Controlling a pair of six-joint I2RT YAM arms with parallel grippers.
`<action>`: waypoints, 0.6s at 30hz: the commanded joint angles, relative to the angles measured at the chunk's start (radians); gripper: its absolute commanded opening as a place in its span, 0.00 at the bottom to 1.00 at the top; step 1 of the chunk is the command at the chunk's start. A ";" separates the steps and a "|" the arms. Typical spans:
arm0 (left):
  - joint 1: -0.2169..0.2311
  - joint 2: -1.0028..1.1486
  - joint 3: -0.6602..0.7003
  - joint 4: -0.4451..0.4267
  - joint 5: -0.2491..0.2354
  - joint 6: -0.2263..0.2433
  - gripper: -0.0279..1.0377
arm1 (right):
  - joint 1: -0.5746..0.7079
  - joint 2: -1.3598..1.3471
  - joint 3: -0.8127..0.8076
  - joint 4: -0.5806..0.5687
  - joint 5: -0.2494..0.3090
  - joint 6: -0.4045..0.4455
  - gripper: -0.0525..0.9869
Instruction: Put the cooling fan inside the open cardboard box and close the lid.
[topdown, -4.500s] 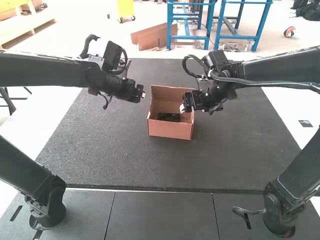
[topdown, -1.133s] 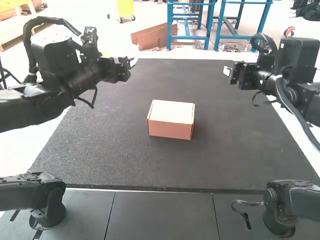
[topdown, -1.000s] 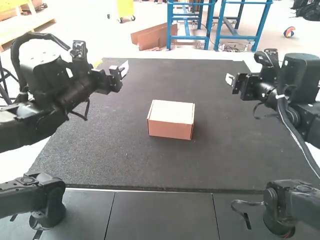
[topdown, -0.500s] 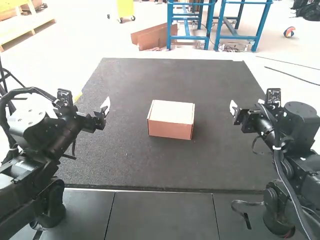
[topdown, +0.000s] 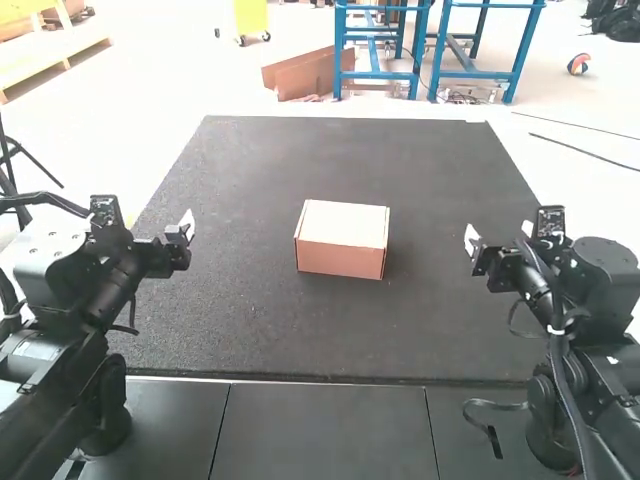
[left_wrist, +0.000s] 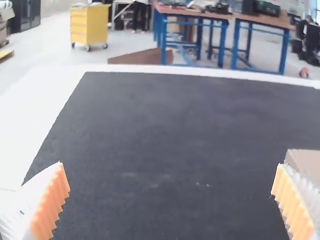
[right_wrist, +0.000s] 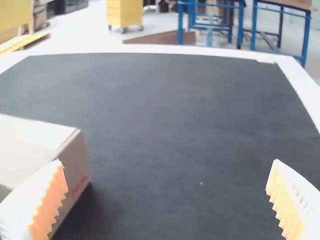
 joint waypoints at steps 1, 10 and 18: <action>0.032 -0.007 -0.009 -0.010 -0.007 -0.028 0.93 | -0.045 -0.023 -0.007 -0.008 0.012 -0.016 0.93; 0.033 -0.012 -0.009 -0.031 -0.007 -0.003 0.93 | -0.109 -0.043 -0.005 -0.037 0.012 -0.031 0.93; 0.040 -0.012 -0.006 -0.014 -0.007 -0.002 0.93 | -0.118 -0.043 -0.004 -0.043 0.012 -0.029 0.93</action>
